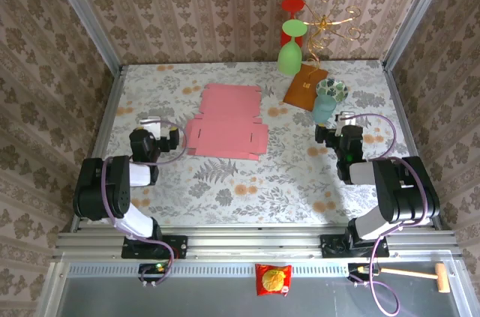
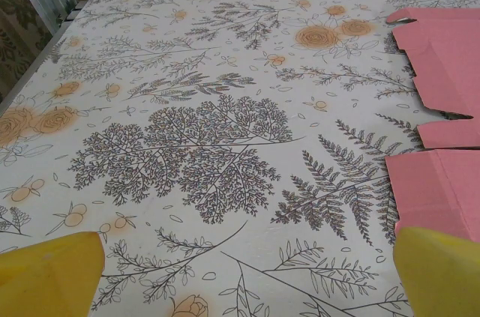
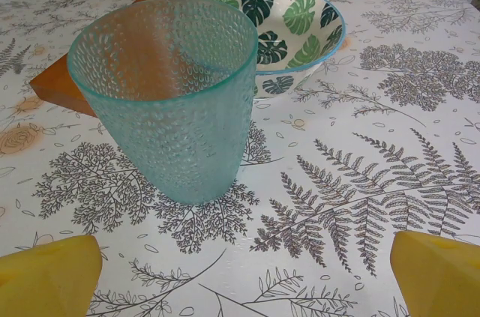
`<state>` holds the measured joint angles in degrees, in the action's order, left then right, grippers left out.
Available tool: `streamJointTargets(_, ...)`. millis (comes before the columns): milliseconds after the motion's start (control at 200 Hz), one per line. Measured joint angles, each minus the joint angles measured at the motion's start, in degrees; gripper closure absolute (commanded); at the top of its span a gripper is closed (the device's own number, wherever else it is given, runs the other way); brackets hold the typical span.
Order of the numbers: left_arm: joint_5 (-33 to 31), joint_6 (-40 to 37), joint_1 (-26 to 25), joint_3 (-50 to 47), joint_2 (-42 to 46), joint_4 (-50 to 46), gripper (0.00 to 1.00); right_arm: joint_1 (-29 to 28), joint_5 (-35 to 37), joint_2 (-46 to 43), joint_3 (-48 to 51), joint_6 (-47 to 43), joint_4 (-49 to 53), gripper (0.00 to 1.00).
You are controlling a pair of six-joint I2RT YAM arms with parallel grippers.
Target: Fold the paper box
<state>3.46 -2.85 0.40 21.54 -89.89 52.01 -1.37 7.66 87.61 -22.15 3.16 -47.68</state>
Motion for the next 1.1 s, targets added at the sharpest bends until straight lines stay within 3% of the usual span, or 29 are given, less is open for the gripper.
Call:
streamJointTargets(895,-0.52,0.0,-0.02,-0.02,0.0,0.07,0.0,0.0,-0.48,0.0,0.0,0.0,-0.02,0.0)
streamJointTargets(990,-4.61,-0.02,-1.29,-0.83,2.03,-0.13,0.0,-0.15,-0.28,-2.08,0.09,-0.02,1.57,0.0)
streamJointTargets(1100,-13.2,-0.42,-6.8,-0.79,12.35,-7.41,0.0,-2.47,5.07,-14.64,-1.33,1.05,12.52,0.0)
